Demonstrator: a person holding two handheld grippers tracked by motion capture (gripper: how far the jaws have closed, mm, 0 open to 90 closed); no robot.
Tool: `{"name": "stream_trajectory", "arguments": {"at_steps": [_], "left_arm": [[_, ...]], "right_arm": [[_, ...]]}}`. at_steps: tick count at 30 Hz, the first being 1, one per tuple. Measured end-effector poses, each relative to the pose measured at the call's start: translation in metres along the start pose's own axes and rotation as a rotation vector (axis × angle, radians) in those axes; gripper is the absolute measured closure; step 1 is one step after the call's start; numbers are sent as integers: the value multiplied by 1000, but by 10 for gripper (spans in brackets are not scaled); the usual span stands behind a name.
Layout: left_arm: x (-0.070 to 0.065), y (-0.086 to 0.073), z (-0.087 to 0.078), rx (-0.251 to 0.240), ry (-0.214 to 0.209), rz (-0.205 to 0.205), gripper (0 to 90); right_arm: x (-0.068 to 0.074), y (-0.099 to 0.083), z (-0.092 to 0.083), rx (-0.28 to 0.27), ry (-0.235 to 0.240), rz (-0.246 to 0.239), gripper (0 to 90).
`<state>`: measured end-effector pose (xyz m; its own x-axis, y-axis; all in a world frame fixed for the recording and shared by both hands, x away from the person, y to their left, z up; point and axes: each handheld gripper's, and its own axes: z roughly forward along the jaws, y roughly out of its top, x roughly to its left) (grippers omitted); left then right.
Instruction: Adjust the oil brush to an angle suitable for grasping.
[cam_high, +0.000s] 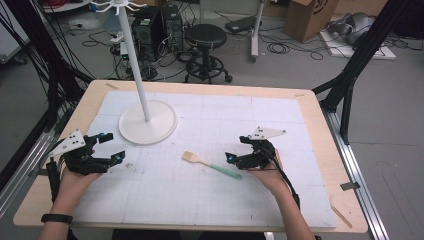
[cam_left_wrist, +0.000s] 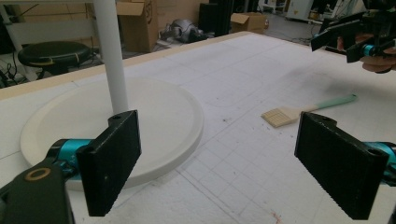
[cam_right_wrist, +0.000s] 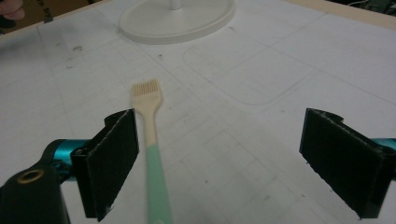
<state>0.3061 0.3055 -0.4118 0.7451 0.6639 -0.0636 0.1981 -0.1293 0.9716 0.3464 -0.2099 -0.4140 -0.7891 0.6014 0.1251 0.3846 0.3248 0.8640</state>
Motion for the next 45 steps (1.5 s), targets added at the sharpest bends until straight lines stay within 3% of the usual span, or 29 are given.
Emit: {"name": "stream_trajectory", "arguments": {"at_steps": [9,15,16,18,26,37,38,45], "left_arm": [[1,0,0,3,-4,1,151],[1,0,0,0,-5,0,151],[1,0,0,0,-4,-1,151],[1,0,0,-1,-7,-2,150],[2,-1,0,-1,-5,0,151],[2,-1,-1,-2,3,-7,151],[2,0,-1,-2,2,-7,151],[1,-1,0,11,0,-3,151]], "right_arm": [[18,4,31,59,23,-37,112],[26,2,47,120,35,-55,182],[30,2,51,135,43,-69,253],[31,2,52,135,45,-79,272],[39,0,66,231,48,-125,535],[46,-2,68,272,45,-168,751],[45,-2,69,272,58,-170,810],[44,-1,69,271,72,-182,824]]}}
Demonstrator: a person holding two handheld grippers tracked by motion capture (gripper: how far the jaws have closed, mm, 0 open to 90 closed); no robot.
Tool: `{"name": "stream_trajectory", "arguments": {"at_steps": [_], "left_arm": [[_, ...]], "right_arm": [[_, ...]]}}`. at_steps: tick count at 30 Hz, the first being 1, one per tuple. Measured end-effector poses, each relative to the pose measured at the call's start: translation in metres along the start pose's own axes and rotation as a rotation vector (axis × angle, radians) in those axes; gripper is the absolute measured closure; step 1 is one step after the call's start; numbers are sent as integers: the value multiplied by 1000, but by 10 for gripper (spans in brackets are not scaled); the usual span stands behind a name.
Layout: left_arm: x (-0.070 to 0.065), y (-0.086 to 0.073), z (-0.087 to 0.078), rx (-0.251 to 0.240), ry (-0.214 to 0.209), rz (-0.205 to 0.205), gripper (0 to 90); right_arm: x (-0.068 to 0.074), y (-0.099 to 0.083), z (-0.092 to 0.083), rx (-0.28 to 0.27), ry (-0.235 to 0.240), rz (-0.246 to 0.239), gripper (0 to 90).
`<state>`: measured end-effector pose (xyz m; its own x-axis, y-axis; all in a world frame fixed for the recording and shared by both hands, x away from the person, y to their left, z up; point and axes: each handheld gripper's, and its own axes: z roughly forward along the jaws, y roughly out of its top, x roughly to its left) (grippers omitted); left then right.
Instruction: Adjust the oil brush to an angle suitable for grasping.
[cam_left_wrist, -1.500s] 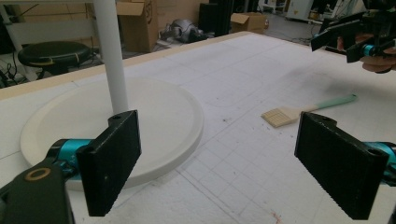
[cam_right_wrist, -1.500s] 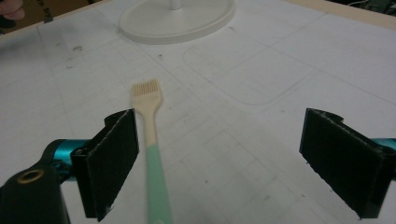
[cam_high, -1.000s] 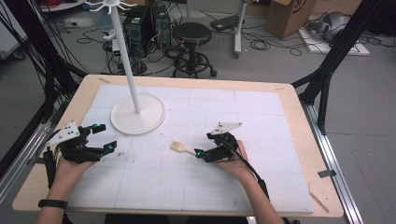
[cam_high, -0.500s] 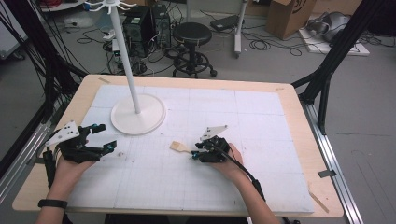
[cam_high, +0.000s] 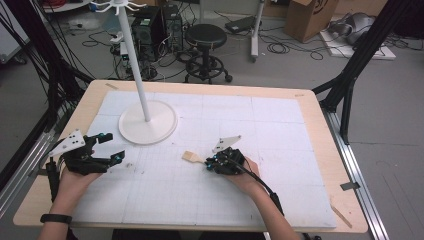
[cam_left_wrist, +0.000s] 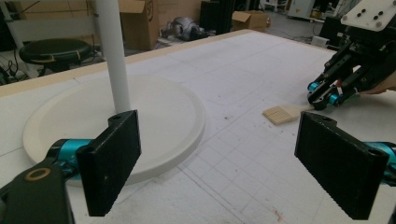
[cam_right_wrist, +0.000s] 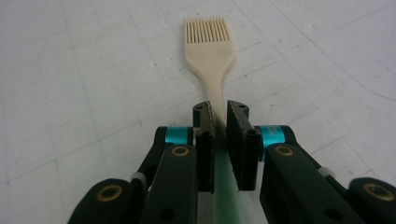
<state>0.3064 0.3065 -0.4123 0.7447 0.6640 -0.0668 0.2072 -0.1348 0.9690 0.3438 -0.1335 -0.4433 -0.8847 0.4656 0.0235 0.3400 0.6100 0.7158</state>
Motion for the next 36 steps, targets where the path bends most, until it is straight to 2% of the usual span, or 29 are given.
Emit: {"name": "stream_trajectory", "arguments": {"at_steps": [2,4,6,7,8,9,11,12,14,15,16,17,19,20,23,25,27,32,36], "left_arm": [[0,0,0,-3,-2,1,152],[0,0,0,-5,-1,1,151],[1,0,-1,-5,4,-1,151],[1,0,-1,-7,10,-5,148],[1,0,-1,-7,10,-5,148],[1,1,-2,-12,9,-3,147],[1,1,-3,-15,10,-4,147],[1,1,-3,-20,8,-4,147],[1,1,-3,-22,8,-4,147],[1,1,-4,-23,9,-5,147],[1,1,-4,-23,9,-5,147],[1,1,-4,-20,9,-5,147],[0,1,-4,-20,6,-4,148],[0,1,-4,-20,6,-4,147],[0,1,-4,-23,6,-3,148],[0,1,-5,-24,8,-6,148],[1,2,-5,-27,6,-5,147],[0,0,-6,-24,4,-9,147],[0,0,-6,-23,5,-8,148]], "right_arm": [[0,1,0,1,6,-6,826],[1,2,0,-10,51,-13,827],[4,4,1,-12,54,-27,827],[8,9,4,-18,76,-47,827],[8,9,4,-18,76,-47,827],[11,16,7,-33,106,-64,827],[14,19,9,-31,114,-66,828],[20,30,16,-33,140,-102,828],[22,33,18,-34,149,-108,828],[28,44,26,-37,185,-135,828],[28,44,26,-37,185,-135,828],[33,53,34,-40,232,-156,827],[39,60,42,-34,262,-182,827],[39,60,42,-34,262,-182,827],[50,75,59,-24,289,-212,827],[53,77,62,-25,297,-215,827],[63,87,74,-22,322,-231,827],[74,92,87,3,347,-261,827],[79,91,94,28,343,-284,822]]}}
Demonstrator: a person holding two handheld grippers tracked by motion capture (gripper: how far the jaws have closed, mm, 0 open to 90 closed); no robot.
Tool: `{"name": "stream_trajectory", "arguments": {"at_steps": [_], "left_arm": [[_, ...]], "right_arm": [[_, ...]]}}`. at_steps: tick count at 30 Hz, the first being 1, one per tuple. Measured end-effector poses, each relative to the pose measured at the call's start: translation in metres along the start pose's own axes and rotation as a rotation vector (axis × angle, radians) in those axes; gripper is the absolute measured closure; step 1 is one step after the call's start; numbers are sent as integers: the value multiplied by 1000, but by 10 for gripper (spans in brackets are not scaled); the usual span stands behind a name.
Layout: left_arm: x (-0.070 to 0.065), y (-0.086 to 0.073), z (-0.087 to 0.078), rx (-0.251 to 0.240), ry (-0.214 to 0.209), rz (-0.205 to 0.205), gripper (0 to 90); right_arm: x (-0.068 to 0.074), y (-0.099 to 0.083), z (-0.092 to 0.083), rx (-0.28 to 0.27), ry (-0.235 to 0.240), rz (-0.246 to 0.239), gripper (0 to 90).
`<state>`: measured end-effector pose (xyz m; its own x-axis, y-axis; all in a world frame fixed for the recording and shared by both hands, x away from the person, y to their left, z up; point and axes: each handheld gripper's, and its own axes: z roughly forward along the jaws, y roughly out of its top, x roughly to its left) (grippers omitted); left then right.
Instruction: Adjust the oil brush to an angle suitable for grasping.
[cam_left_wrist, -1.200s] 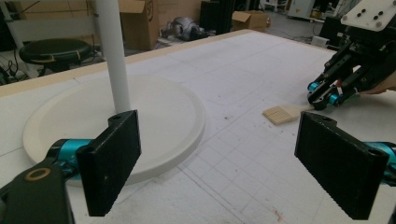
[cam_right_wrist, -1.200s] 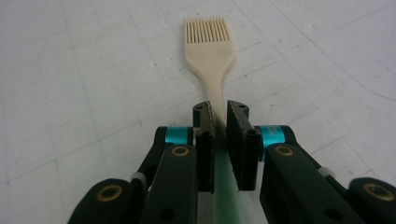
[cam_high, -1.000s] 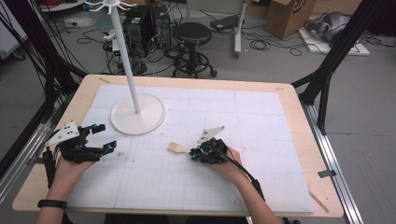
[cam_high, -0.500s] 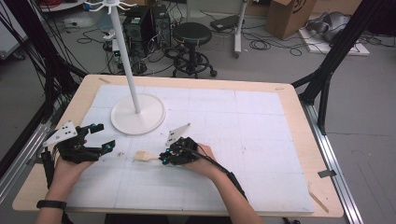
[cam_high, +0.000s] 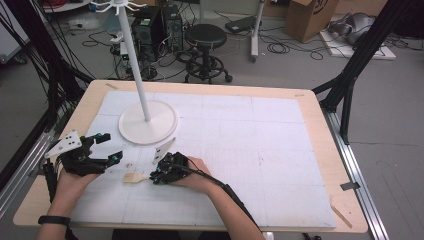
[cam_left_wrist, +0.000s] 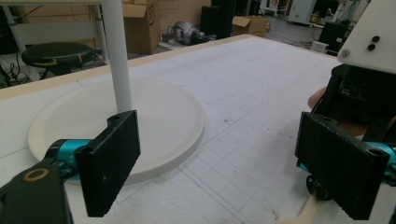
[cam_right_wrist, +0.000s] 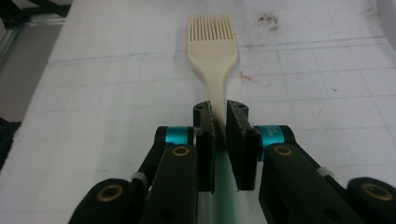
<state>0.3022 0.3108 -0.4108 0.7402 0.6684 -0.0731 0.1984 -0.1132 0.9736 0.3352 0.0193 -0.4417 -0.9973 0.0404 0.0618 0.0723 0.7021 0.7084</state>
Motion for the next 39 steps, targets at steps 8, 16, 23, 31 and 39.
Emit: {"name": "stream_trajectory", "arguments": {"at_steps": [8,16,23,31,39], "left_arm": [[-1,0,1,9,-5,3,148],[0,0,-1,-2,-7,0,147],[-3,1,1,4,-17,7,147],[-3,1,-1,-5,-19,6,148],[-4,1,2,-2,-26,11,148]], "right_arm": [[1,1,-8,-41,-21,-7,707],[3,-2,-40,-112,-49,2,559],[-3,-32,-101,-198,-173,112,450],[-2,-91,-175,-310,-350,222,347],[9,-151,-225,-381,-527,312,276]]}}
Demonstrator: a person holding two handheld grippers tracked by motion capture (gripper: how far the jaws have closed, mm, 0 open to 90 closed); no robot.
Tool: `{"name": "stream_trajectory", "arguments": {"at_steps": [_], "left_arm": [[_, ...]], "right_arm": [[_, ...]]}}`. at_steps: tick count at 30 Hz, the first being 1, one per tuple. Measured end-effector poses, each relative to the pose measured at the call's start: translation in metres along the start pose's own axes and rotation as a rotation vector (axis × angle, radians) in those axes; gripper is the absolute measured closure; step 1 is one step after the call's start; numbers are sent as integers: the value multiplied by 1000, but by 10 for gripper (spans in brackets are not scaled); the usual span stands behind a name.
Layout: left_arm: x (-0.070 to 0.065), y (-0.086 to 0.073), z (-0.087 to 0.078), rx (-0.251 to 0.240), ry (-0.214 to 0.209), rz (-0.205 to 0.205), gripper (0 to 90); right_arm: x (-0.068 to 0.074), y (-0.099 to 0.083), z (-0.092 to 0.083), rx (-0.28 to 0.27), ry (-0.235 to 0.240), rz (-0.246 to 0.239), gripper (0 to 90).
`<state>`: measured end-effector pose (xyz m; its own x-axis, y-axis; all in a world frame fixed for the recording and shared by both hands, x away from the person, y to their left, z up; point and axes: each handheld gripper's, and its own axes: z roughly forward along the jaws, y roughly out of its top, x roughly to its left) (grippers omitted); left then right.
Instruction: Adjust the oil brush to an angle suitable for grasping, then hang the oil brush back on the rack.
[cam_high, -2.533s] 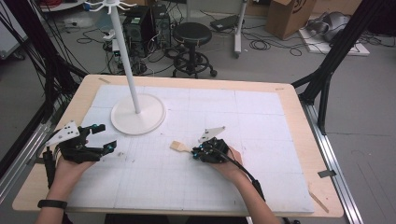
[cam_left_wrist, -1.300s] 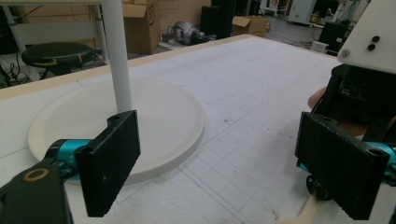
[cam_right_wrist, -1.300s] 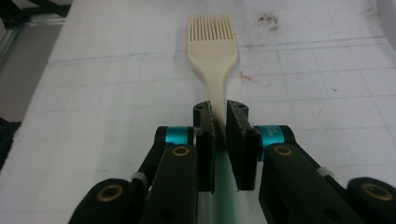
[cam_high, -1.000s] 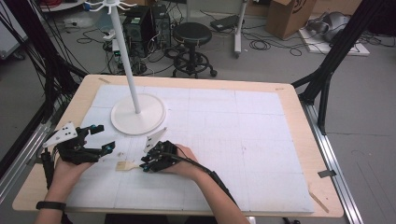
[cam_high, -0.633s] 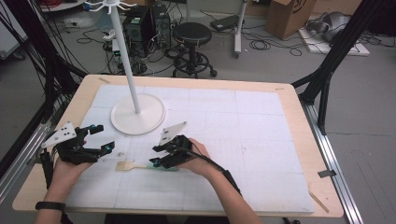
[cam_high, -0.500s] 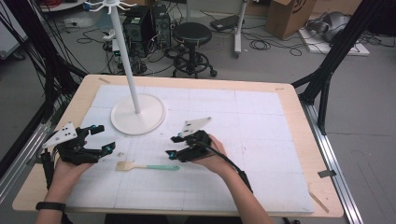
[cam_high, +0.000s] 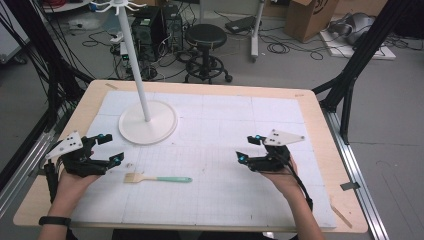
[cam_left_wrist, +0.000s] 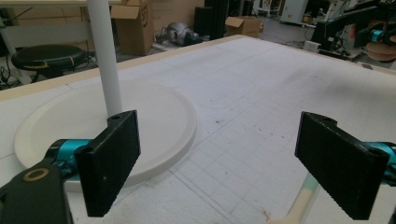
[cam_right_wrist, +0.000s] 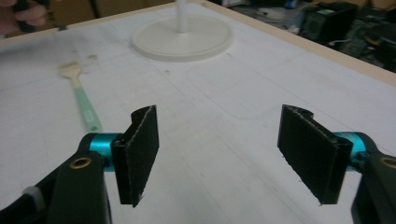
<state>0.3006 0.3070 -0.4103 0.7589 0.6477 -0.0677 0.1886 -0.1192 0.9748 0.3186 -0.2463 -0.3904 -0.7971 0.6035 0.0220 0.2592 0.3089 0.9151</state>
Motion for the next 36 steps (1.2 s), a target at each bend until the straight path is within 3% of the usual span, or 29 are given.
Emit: {"name": "stream_trajectory", "arguments": {"at_steps": [1,2,7,8,9,10,12,22,36], "left_arm": [[0,0,0,1,0,3,148],[1,-1,1,0,1,1,148],[3,-1,0,-11,2,-2,148],[3,0,-1,-15,3,-2,148],[3,0,-1,-15,3,-2,148],[4,-1,-2,-16,6,-7,148],[5,-1,-2,-17,12,-12,148],[5,-1,-1,-12,11,-6,148],[6,1,-2,-41,-10,-7,148]], "right_arm": [[0,0,0,0,0,0,276],[-7,-10,-12,-11,-34,35,260],[-16,-31,-32,-36,-104,82,227],[-20,-38,-38,-33,-140,87,207],[-20,-38,-38,-33,-140,87,207],[-24,-44,-45,-34,-183,104,187],[-26,-48,-49,-43,-211,119,169],[-31,-56,-58,-49,-243,173,152],[-35,-60,-69,-73,-267,201,144]]}}
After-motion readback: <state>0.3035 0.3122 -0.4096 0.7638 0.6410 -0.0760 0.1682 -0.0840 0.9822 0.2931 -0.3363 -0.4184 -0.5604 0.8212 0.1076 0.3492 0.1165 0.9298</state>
